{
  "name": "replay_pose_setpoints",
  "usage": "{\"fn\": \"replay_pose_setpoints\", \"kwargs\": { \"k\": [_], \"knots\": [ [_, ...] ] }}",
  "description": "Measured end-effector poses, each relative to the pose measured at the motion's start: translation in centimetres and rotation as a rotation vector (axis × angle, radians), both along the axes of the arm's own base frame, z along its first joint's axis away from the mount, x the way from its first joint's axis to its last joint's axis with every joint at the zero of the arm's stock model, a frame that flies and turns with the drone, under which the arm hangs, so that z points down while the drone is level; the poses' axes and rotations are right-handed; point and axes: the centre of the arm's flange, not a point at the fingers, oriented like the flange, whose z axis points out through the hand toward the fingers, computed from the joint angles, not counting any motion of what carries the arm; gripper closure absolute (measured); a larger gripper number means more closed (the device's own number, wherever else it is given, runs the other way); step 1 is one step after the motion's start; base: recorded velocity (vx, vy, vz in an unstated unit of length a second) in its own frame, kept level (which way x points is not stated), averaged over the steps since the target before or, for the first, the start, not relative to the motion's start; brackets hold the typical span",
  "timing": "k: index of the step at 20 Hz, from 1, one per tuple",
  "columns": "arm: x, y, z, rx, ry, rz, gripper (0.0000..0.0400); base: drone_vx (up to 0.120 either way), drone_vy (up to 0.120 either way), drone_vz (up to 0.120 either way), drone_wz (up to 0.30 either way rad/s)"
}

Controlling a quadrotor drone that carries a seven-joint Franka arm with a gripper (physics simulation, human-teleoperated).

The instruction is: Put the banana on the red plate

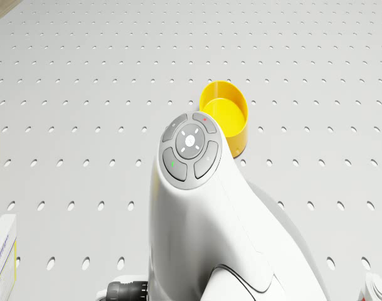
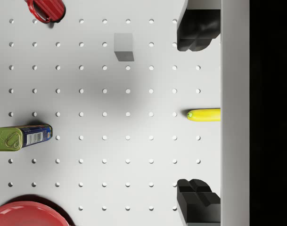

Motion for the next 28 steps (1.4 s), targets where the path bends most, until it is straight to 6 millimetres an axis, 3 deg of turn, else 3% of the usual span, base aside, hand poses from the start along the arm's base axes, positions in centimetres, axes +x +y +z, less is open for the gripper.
{"fn": "replay_pose_setpoints", "kwargs": {
  "k": [28],
  "knots": [
    [0.0, -0.01, -0.01, -0.002, 0.0, 0.0, 0.0, 0.12, 0.0, -0.117, 0.0]
  ]
}}
